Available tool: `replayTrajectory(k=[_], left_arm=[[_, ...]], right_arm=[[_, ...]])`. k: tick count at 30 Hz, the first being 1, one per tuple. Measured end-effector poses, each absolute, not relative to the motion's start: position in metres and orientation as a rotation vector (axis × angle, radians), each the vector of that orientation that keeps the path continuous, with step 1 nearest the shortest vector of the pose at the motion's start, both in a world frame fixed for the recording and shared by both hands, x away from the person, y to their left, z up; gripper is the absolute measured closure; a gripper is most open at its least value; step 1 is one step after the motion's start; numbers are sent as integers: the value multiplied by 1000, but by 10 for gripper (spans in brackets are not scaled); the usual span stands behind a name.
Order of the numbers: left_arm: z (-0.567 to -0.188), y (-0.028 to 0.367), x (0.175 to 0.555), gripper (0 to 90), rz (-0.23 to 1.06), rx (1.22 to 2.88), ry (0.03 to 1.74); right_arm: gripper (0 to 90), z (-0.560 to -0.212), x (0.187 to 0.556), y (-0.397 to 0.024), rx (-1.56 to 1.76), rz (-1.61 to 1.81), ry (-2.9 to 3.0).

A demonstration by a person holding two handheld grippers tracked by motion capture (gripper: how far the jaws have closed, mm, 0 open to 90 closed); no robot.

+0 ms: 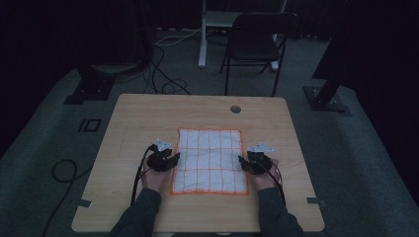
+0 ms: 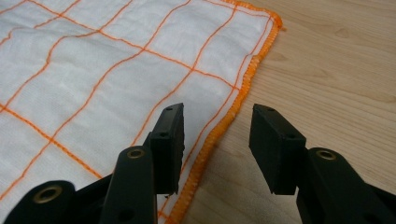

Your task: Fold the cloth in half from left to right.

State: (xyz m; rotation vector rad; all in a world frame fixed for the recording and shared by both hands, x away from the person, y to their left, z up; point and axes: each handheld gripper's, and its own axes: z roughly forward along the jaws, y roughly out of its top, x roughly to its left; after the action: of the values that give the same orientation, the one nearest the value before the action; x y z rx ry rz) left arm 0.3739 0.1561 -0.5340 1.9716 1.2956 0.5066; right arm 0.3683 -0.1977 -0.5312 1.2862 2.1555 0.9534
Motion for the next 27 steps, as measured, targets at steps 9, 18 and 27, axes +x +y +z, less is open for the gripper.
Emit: replayTrajectory(k=[9, 18, 27], left_arm=[[-541, 153, 373, 610, 495, 1989, 1304], [-540, 144, 373, 848, 494, 1993, 1308], [-539, 155, 375, 870, 497, 1987, 1328]], right_arm=[[550, -532, 368, -197, 1283, 950, 2161], [550, -533, 368, -198, 1287, 953, 2161], [550, -533, 368, -198, 1288, 954, 2162]])
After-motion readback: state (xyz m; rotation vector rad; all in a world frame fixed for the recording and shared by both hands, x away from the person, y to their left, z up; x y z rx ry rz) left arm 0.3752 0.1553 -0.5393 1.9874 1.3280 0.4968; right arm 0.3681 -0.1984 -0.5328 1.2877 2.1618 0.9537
